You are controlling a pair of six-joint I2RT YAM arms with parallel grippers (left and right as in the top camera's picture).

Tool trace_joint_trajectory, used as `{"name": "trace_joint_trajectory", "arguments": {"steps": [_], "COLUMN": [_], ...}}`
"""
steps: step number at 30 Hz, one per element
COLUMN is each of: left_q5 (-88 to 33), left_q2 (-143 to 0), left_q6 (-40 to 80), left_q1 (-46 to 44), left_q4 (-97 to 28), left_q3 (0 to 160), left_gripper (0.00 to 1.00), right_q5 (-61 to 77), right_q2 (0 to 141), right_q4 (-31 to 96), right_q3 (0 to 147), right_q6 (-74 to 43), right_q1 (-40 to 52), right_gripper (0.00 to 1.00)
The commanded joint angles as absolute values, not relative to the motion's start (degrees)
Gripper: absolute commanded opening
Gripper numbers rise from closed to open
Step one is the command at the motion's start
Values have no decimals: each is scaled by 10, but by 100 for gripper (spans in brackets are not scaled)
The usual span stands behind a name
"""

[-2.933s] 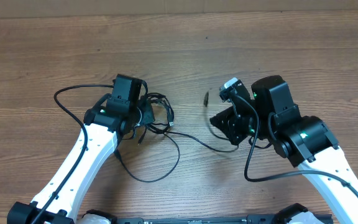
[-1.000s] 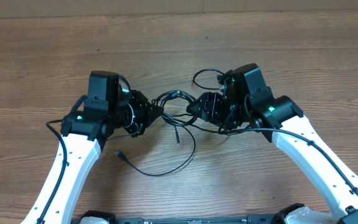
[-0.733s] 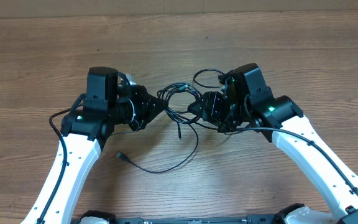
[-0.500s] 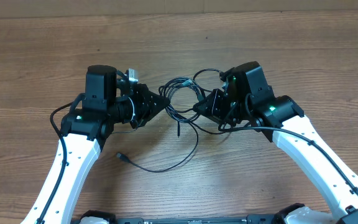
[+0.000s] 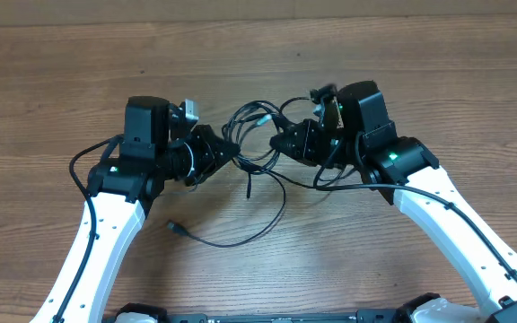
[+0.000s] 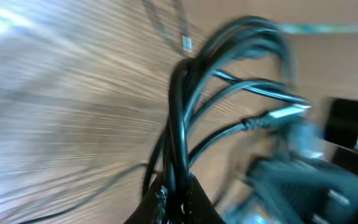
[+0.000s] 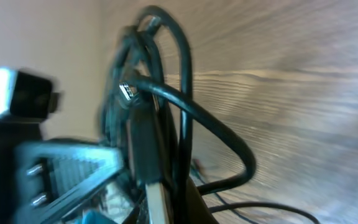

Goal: Untangle cables

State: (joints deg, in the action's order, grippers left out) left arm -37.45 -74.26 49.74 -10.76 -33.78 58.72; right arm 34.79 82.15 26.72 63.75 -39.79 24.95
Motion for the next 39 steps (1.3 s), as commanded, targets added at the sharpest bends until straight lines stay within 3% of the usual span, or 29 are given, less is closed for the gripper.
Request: {"name": "trace_joint_trajectory", "arguments": {"steps": [1,9,18,21,24,25,27,30,32,39], "left_q5": [-255,-103,-47,-140,-193,-199,-200,-191,-175,-89], "left_q2": [-730,-740,-763,-765,-765,-765,-765,-765,-765,-765], "left_q6": [478,478,467,420,419,424,440,450,450,449], "left_q1": [-109,-109,-109,-109,-109,-109,-109,-109,-109,-109], "left_q4": [-367,-410,-461,-442,-417,-410,-403,-402,-405,-433], "left_q3": [602,602,602,602,602,602,602,602,602,602], "left_gripper": [7,7,4,4,5,4,16,48,63,81], "right_q5": [461,537,522,481,474,474,474,458,435,380], "right_q2": [823,823,823,823,823,823,823,823,823,823], "right_q4": [234,223,207,226,241,248,263,292,310,353], "right_q3": [644,644,644,644,644,644,644,644,644,644], "right_q6": [-309,-224,-224,-225,-225,-225,-225,-224,-224,-224], "right_q1": [251,251,251,251,251,251,251,251,251,251], "right_gripper": [4,4,4,19,47,52,60,67,68,72]}}
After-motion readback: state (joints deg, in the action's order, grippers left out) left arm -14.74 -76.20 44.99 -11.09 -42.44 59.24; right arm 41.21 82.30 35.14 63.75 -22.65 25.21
